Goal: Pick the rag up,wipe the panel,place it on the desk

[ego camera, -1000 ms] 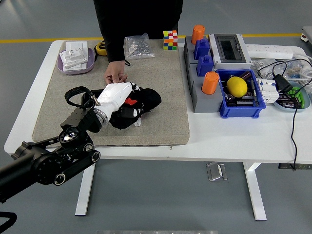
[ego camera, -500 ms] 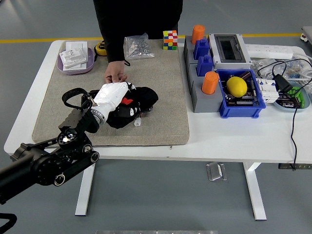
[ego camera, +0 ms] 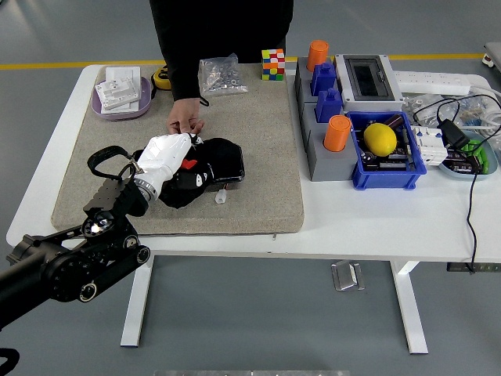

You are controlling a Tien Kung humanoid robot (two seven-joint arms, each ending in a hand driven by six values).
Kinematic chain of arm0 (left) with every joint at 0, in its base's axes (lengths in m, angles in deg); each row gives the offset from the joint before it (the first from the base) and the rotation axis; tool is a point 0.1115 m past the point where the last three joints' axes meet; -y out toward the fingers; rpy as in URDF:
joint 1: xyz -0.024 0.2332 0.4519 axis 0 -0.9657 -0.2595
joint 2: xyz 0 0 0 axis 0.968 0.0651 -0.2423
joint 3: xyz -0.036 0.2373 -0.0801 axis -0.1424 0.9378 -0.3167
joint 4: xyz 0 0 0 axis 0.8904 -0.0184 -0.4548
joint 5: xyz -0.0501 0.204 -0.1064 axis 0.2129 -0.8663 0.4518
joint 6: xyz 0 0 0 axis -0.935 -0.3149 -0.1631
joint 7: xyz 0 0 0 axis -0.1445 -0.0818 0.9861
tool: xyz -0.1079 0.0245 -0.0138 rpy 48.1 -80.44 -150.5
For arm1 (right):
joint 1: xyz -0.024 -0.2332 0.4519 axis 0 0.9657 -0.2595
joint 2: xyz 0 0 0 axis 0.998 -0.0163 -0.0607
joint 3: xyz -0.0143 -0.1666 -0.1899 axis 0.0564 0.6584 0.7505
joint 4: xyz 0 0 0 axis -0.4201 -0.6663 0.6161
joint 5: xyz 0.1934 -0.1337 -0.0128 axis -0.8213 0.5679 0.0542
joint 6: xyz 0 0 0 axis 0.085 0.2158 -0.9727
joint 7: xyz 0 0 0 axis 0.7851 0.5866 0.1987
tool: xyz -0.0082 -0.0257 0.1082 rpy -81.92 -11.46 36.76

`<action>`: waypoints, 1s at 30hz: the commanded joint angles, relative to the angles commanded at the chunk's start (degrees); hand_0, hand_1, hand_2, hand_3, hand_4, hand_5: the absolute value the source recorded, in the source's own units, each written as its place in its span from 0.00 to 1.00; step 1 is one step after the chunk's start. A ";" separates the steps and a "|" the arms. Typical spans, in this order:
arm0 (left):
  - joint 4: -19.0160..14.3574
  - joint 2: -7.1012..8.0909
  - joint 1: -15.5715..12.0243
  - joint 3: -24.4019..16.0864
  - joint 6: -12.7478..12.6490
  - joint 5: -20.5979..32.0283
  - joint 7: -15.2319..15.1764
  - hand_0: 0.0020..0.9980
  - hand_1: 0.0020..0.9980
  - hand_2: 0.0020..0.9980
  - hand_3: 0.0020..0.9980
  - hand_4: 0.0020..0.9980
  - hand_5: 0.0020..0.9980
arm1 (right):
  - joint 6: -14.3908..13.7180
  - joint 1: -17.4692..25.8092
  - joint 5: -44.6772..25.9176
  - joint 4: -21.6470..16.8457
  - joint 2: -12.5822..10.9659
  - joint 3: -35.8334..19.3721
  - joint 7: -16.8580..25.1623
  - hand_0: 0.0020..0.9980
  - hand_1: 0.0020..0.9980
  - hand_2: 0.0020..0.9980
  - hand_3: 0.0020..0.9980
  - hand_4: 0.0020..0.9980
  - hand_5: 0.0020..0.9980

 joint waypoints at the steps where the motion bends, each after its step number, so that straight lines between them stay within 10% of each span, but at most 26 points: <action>1: 0.04 0.08 -0.08 -0.05 -0.18 -0.20 0.06 0.22 0.12 0.45 0.38 0.42 0.00 | 0.00 0.04 0.18 0.00 0.05 -0.19 -0.03 0.76 0.72 0.72 0.60 0.92 0.57; 30: 3.24 2.62 -2.72 -7.43 -1.22 -3.19 0.49 0.22 0.12 0.46 0.38 0.42 0.00 | -0.03 0.49 3.02 0.00 0.73 -3.84 -0.72 0.76 0.72 0.72 0.60 0.92 0.57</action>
